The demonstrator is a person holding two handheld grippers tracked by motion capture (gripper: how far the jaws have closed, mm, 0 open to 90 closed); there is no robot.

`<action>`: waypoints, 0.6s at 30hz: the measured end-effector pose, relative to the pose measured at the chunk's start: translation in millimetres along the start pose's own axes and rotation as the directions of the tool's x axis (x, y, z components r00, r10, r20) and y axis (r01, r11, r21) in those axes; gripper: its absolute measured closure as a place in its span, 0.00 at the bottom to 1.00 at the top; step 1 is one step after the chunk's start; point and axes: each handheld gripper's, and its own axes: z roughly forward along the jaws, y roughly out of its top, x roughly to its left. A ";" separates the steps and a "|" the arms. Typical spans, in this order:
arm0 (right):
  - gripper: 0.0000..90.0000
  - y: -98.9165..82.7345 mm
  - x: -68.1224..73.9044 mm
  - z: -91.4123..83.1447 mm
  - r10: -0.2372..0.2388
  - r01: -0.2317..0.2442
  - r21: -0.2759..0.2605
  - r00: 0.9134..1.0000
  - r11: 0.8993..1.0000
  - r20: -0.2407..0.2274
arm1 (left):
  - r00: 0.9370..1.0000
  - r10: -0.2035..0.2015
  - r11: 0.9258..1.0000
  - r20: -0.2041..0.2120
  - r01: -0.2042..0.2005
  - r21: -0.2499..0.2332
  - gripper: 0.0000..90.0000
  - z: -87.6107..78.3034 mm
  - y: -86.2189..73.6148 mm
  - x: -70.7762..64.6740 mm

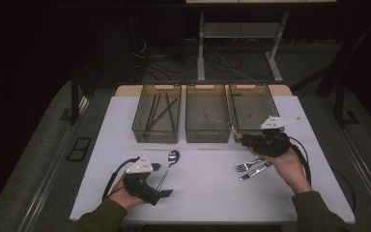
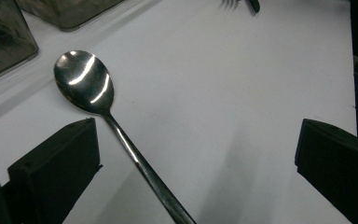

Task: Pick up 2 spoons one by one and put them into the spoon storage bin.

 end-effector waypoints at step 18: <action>0.87 47.8 -6.1 35.4 0.003 -0.002 -0.051 1.000 0.999 0.012 | 1.000 -0.005 1.000 0.003 0.005 -0.004 0.00 0.0 0.0 -0.5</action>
